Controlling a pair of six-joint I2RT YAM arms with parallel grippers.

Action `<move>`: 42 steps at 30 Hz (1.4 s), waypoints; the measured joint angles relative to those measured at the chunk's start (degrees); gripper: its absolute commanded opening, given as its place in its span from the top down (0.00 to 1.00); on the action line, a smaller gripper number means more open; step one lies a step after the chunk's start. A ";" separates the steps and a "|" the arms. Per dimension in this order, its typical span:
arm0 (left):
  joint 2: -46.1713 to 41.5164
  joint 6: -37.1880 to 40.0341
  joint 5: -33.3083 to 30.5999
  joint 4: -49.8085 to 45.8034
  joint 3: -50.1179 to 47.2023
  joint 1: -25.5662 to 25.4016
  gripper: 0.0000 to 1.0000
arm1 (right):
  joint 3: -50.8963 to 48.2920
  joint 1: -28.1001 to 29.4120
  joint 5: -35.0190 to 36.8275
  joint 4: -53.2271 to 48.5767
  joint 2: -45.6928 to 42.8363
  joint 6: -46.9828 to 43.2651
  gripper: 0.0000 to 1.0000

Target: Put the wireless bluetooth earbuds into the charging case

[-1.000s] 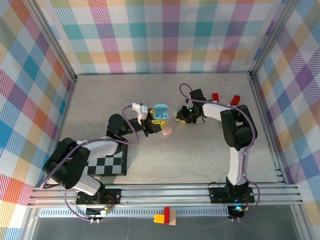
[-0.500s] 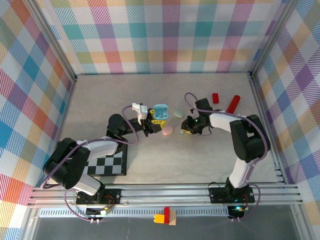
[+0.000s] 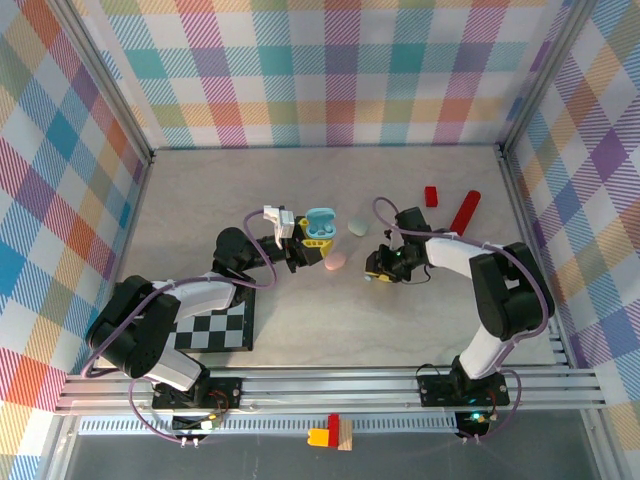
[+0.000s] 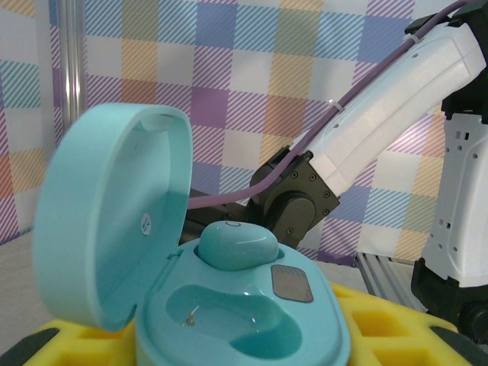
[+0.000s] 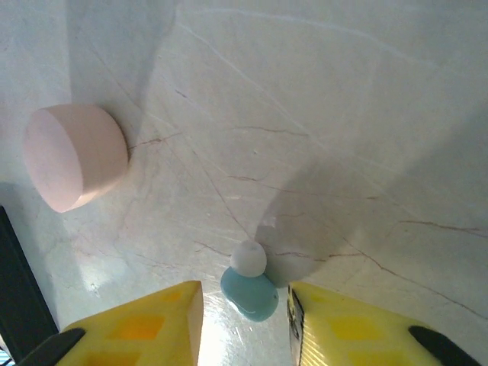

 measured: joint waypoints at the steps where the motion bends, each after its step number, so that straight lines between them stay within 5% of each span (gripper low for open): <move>1: 0.00 0.00 -0.02 0.00 0.00 0.00 0.58 | 0.72 0.00 0.15 -0.33 0.02 -0.57 0.63; 17: 0.00 0.00 -0.02 0.00 0.00 0.00 0.58 | 13.99 1.44 -3.96 -3.91 12.81 -8.55 0.59; 42: -0.02 0.00 0.00 0.00 0.00 0.00 0.59 | -2.12 5.73 -4.48 -8.72 -1.09 -9.94 0.58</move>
